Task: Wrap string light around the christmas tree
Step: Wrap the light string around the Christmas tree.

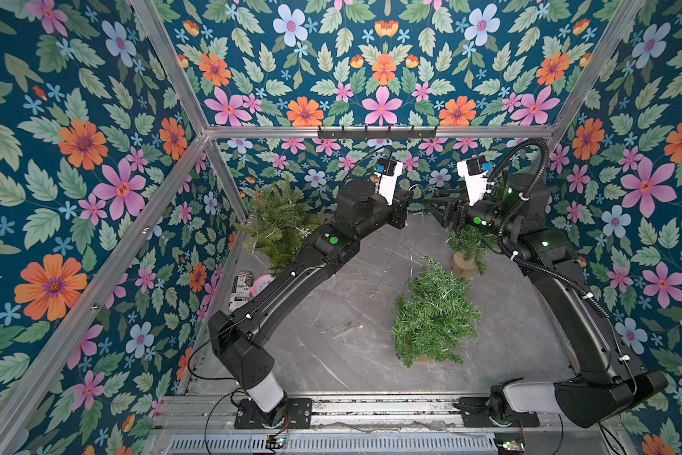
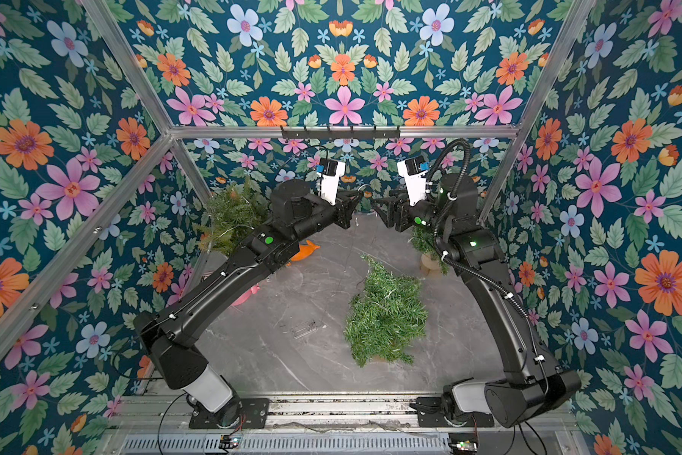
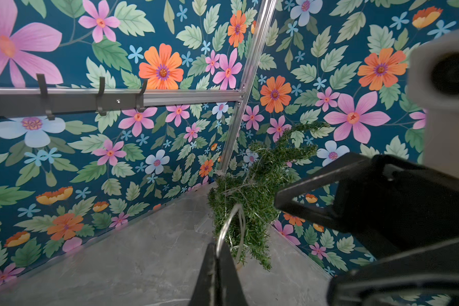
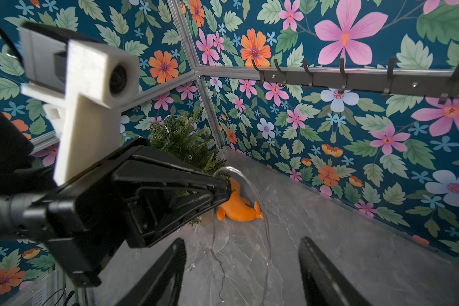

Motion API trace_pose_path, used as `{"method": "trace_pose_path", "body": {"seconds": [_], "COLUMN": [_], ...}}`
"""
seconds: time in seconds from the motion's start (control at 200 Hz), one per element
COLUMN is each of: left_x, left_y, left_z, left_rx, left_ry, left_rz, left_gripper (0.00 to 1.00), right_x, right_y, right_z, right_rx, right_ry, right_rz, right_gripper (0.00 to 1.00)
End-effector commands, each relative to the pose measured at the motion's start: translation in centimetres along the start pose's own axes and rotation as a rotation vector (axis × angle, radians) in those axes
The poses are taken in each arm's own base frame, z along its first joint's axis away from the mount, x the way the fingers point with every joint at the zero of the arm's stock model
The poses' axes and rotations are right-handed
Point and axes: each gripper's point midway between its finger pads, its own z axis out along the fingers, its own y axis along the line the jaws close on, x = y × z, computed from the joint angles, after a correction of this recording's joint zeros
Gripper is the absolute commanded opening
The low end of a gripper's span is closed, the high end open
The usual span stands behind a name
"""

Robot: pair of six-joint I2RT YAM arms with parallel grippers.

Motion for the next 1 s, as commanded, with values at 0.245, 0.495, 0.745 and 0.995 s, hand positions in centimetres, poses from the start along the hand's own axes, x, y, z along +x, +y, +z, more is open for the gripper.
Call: {"method": "trace_pose_path", "body": {"seconds": [0.245, 0.495, 0.745, 0.995], "left_x": [-2.2, -2.1, -3.5, -1.9], "left_y": [-2.4, -3.6, -4.8, -8.5], "left_z": [2.0, 4.3, 5.1, 5.5], "left_rx": [0.13, 0.202, 0.267, 0.373], "left_ry": [-0.004, 0.011, -0.038, -0.009], "left_rz": [0.03, 0.045, -0.002, 0.0], "left_gripper": [0.0, 0.0, 0.0, 0.0], "right_x": [-0.6, -1.9, -2.5, -1.2], "right_y": [-4.1, -4.9, -2.3, 1.6], "right_z": [0.2, -1.5, -5.4, -9.5], "right_rx": [0.215, 0.311, 0.282, 0.182], "right_ry": [-0.054, -0.113, -0.171, -0.19], "right_rz": [0.001, -0.005, -0.01, -0.009], "right_gripper": [0.5, 0.31, 0.0, 0.0]}}
